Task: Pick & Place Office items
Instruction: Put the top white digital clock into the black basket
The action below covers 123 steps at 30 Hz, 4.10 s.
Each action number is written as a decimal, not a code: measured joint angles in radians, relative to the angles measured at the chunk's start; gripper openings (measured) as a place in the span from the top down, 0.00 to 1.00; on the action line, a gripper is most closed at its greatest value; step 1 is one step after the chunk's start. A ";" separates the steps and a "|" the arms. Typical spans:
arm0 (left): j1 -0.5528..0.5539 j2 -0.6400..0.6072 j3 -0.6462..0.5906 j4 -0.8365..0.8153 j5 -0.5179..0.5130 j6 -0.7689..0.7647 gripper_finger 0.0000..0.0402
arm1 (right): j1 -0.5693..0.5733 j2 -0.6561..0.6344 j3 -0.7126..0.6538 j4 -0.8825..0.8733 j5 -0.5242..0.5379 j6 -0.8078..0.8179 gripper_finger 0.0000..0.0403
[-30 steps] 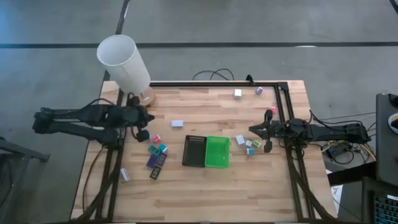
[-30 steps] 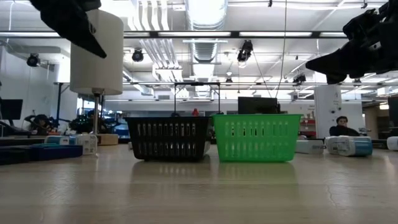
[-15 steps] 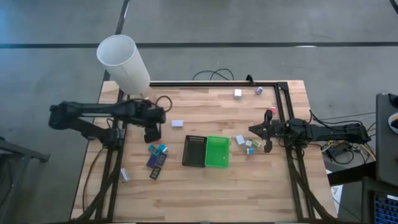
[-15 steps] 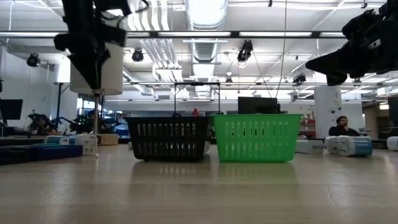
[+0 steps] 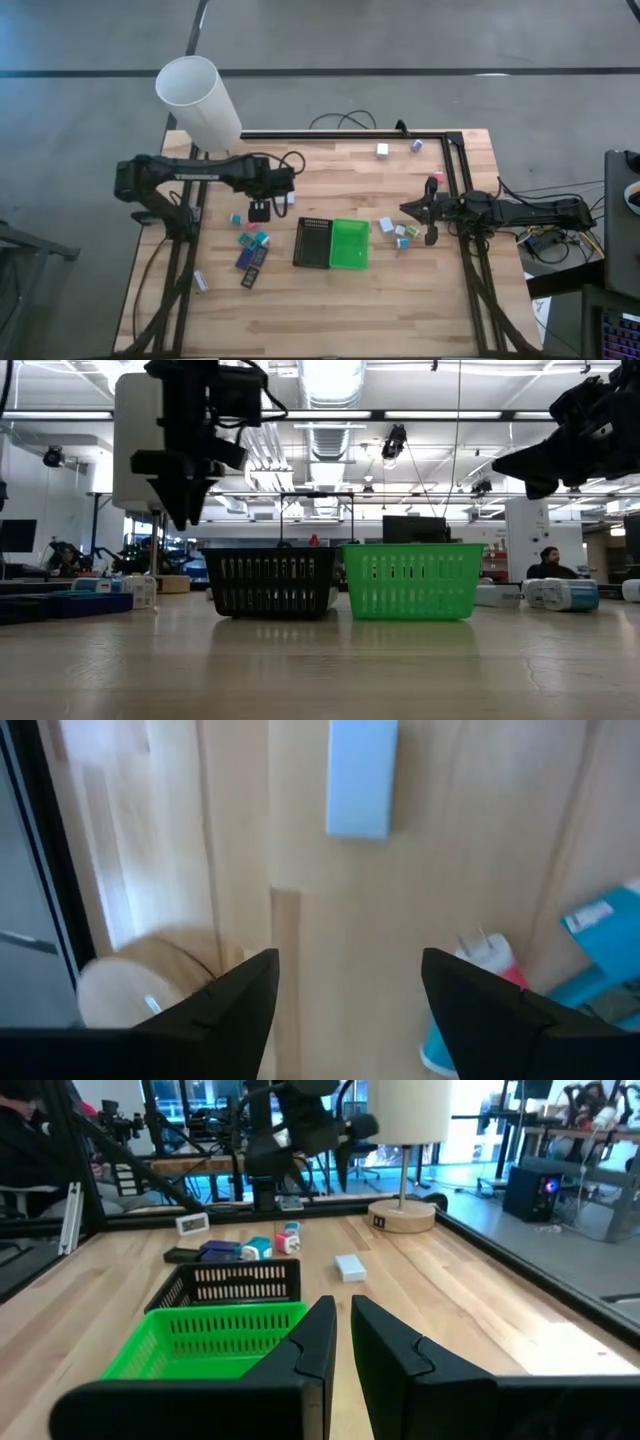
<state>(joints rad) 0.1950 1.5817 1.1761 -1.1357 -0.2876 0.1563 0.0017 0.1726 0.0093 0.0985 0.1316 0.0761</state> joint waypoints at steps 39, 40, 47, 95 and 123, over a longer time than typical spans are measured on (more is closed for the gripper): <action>0.130 0.320 0.121 0.234 0.273 0.230 0.37 | 0.000 0.020 0.000 -0.070 0.000 0.063 0.91; 0.132 0.321 0.116 0.239 0.273 0.229 0.37 | 0.000 0.024 0.000 -0.070 0.000 0.063 0.91; 0.139 0.325 0.057 0.277 0.273 0.207 0.37 | 0.000 0.060 0.000 -0.070 0.000 0.075 0.91; 0.050 0.021 0.132 0.296 0.112 0.206 0.63 | 0.000 0.078 0.000 -0.063 0.030 0.082 0.91; -0.342 -0.107 0.019 0.698 0.085 -0.020 0.63 | 0.000 0.079 0.000 -0.065 0.029 0.108 0.91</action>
<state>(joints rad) -0.1469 1.4747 1.1948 -0.4375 -0.2022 0.1366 0.0017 0.2512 0.0097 0.0330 0.1602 0.1841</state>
